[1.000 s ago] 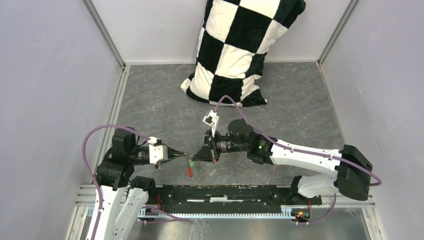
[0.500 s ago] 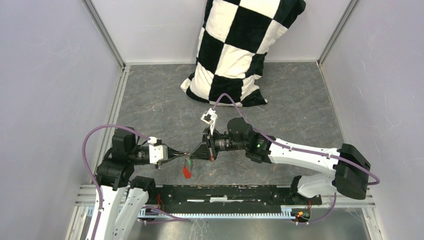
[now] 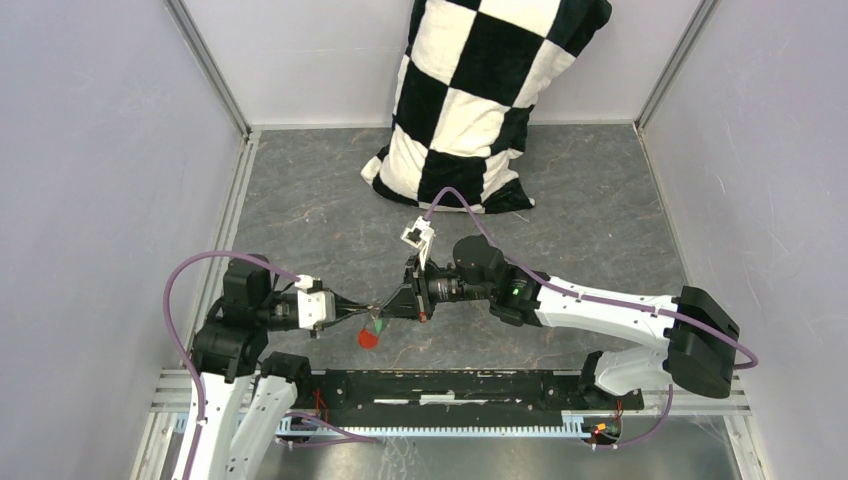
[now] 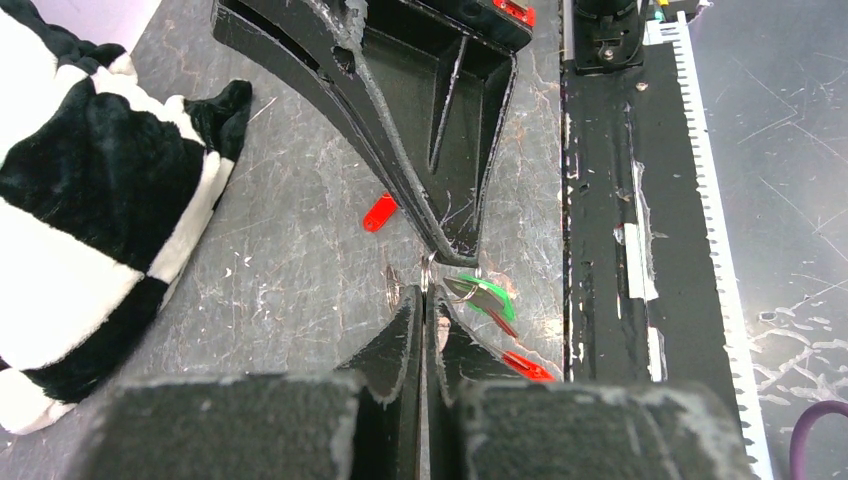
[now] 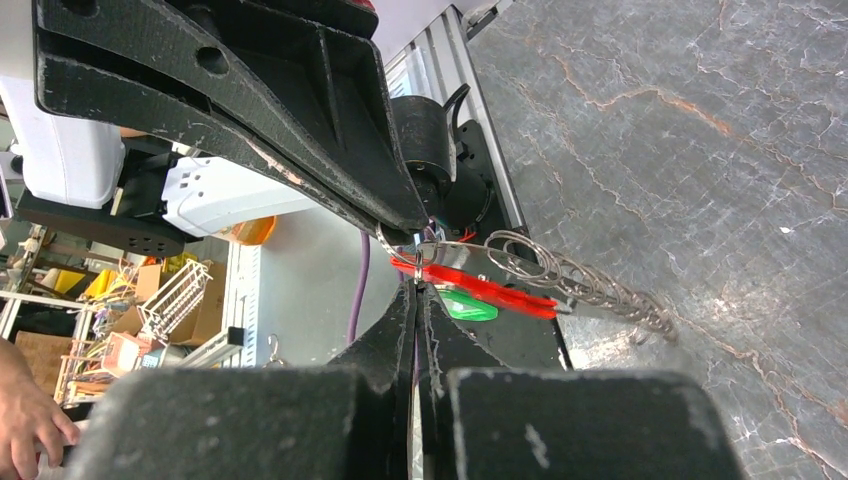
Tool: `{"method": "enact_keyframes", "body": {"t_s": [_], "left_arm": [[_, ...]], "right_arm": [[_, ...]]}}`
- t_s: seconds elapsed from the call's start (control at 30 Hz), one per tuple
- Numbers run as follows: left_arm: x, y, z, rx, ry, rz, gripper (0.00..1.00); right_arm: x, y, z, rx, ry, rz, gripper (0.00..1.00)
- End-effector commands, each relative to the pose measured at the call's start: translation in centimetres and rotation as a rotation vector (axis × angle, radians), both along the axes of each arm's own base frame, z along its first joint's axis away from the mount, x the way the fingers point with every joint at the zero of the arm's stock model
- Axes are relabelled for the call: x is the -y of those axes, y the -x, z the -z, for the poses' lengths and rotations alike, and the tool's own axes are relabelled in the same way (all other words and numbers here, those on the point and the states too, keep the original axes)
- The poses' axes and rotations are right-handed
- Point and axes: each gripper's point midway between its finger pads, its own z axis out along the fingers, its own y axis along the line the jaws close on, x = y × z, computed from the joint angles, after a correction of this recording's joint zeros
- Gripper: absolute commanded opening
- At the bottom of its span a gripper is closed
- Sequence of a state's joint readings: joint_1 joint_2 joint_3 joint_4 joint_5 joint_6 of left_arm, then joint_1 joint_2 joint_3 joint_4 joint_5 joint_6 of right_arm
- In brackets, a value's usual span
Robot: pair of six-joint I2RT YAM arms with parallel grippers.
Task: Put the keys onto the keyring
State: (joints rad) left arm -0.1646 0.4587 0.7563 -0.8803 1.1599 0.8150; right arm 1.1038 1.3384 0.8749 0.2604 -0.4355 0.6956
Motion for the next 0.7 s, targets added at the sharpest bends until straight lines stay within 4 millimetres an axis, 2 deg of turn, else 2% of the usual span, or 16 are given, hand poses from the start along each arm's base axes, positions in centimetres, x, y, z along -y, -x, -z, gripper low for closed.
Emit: {"method": "enact_keyframes", "body": {"t_s": [0.0, 0.4, 0.67], "left_arm": [[0.17, 0.03, -1.02, 0.059, 0.02, 0.017, 0.02], [0.23, 0.2, -0.99, 0.057, 0.026, 0.025, 0.02], [0.07, 0.41, -0.18, 0.071, 0.001, 0.035, 0.02]], "right_arm": [[-0.48, -1.01, -2.18, 0.023, -0.051, 0.032, 0.0], [-0.13, -1.78, -2.19, 0.014, -0.05, 0.07, 0.0], [-0.19, -1.85, -2.74, 0.02, -0.066, 0.071, 0.0]]}}
